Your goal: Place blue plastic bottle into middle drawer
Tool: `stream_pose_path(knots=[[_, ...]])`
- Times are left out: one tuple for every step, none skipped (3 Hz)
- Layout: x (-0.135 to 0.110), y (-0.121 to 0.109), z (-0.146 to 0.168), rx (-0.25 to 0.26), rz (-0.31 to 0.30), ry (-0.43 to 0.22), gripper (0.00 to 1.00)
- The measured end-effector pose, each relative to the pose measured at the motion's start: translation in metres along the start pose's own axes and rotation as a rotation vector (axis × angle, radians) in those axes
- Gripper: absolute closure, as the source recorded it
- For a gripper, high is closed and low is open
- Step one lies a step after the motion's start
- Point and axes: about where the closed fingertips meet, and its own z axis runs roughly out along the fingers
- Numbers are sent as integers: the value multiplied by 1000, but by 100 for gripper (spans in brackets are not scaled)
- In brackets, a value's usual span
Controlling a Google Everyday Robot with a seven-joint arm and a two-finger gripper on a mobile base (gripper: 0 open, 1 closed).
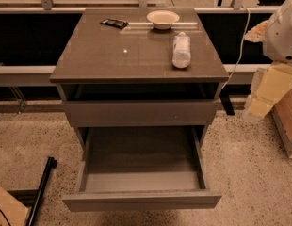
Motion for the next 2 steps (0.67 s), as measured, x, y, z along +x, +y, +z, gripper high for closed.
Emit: stream_pose_path(knots=[[-8, -20, 17, 12, 14, -30, 0], [-20, -57, 51, -6, 35, -25, 0]])
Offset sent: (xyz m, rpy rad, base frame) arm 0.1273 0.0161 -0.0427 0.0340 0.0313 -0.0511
